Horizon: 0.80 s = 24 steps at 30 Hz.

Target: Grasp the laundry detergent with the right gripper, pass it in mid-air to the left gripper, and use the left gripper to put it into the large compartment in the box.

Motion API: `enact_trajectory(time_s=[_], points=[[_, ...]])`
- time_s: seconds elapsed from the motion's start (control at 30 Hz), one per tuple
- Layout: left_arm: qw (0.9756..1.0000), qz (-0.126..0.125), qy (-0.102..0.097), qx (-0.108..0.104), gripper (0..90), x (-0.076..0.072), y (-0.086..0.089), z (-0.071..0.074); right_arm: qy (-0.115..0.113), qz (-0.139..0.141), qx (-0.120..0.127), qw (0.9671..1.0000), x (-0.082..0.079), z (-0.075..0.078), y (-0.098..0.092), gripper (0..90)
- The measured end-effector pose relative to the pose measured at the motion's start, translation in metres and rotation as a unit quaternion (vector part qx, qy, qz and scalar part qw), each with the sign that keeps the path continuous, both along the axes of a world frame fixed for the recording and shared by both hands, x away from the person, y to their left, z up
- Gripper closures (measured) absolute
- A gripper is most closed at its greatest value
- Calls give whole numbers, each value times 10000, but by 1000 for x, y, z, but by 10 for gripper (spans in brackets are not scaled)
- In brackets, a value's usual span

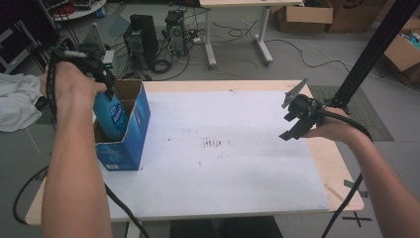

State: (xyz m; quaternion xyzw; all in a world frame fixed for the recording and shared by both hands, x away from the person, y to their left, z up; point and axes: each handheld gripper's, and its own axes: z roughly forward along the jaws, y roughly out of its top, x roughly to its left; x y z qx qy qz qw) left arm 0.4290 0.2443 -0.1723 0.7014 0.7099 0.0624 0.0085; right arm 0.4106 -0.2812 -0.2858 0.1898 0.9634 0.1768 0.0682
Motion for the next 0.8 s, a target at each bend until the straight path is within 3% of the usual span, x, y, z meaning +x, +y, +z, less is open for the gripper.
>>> enact_trajectory(time_s=[0.37, 0.8], points=[[9997, -51, 230, -25, 385, 5, -1, -30, 22, -7, -11, 10000, 0, -3, -1, 232], [9993, -3, 373, -60, 385, 6, 2, -54, 41, -14, 1, 10000, 0, -7, -1, 232]])
